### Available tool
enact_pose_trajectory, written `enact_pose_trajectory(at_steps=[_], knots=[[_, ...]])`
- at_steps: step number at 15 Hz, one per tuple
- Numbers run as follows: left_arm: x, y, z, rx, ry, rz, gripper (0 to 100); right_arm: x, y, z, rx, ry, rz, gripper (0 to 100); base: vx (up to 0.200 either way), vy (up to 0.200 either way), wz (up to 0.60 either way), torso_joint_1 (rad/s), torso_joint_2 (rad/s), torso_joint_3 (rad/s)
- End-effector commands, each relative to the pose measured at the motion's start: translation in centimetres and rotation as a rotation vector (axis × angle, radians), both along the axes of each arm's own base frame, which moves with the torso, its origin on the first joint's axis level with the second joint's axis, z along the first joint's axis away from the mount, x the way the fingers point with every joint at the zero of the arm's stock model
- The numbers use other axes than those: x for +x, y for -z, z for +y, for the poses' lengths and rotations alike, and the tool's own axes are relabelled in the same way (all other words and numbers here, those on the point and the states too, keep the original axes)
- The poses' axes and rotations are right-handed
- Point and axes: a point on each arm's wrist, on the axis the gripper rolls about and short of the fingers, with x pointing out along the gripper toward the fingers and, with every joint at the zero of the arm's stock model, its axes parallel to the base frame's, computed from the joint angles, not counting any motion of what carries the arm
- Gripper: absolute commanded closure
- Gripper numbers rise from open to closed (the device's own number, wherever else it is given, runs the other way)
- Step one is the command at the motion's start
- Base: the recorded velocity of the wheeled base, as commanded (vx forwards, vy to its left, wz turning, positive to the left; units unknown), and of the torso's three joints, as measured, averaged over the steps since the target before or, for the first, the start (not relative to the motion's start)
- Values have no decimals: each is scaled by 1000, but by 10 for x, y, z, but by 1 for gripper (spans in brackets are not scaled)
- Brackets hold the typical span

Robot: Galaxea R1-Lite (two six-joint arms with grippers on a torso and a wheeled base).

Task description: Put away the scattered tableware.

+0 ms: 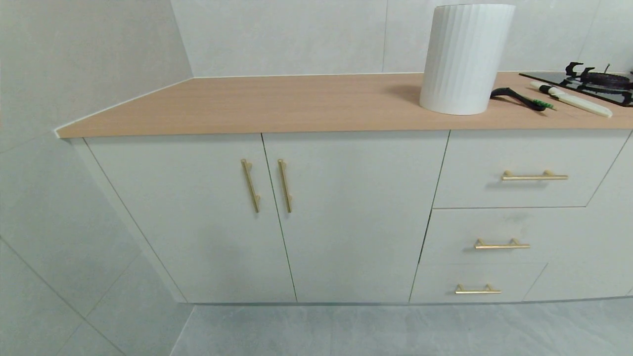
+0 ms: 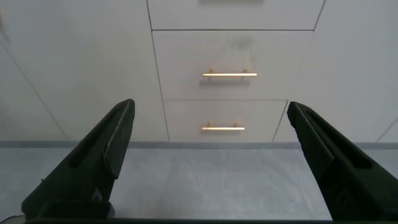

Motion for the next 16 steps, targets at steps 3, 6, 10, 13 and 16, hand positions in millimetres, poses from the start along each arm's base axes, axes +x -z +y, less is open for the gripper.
enact_pose_trajectory(at_steps=[3,6,10,13,16], knots=[[0,0,0,0,0,1,0,0,0,0,0,0,3,0,67,0,0,-2,1,2],[0,0,0,0,0,1,0,0,0,0,0,0,3,0,0,0,0,0,0,0],[0,0,0,0,0,0,0,0,0,0,0,0,3,0,0,-150,0,1,3,1],[0,0,0,0,0,1,0,0,0,0,0,0,3,0,0,-200,0,2,-2,1],[0,0,0,0,0,0,0,0,0,0,0,0,3,0,0,-200,0,4,1,1]])
